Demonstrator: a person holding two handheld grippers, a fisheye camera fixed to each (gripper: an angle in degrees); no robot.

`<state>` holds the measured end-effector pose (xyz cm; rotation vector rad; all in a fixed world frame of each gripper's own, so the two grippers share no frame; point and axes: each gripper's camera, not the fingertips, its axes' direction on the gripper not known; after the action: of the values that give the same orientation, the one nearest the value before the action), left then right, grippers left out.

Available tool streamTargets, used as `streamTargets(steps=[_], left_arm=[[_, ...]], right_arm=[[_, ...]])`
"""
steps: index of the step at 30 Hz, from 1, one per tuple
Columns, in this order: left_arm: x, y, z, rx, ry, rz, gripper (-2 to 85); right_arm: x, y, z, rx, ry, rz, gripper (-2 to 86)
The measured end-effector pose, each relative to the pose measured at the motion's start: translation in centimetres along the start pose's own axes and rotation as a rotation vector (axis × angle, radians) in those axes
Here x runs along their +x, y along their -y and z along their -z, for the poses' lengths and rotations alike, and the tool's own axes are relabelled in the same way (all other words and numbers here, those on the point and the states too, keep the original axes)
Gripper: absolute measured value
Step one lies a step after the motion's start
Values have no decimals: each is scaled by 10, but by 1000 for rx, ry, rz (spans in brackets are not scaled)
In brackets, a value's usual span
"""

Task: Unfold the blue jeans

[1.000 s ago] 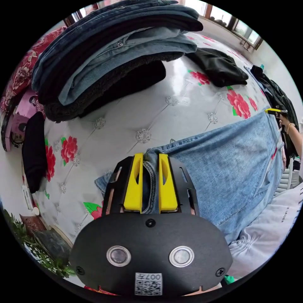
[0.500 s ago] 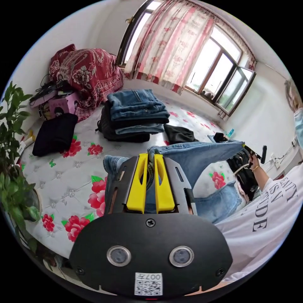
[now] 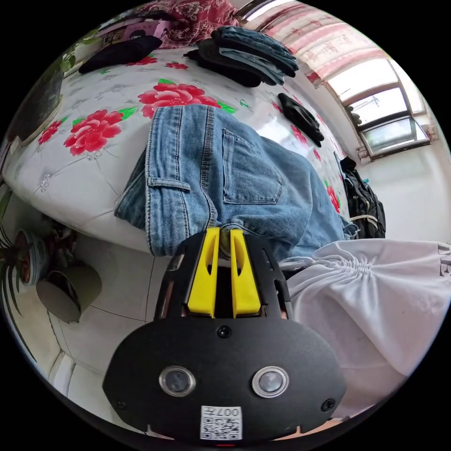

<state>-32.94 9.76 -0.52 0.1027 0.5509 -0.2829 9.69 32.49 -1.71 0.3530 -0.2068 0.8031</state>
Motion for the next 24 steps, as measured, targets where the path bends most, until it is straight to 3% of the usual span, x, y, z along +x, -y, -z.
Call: streamTargets(steps=[7,14,16,21,24], left_arm=[[8,10,1,-31,34,-65,28],[23,10,26,27,18,-117,5],[30,9,37,51,32,-145,3],[52,-9,50,45,101,-266,4],[62,-23,29,-12,116,-304,10]], right_arm=[[-30,21,24,141,-49,257,70],[-52,62,-64,-189,-210,367,41],[-51,77,-43,-120,-191,337,22],[-17,92,98,351,156,306,2],[12,80,112,419,191,293,4]])
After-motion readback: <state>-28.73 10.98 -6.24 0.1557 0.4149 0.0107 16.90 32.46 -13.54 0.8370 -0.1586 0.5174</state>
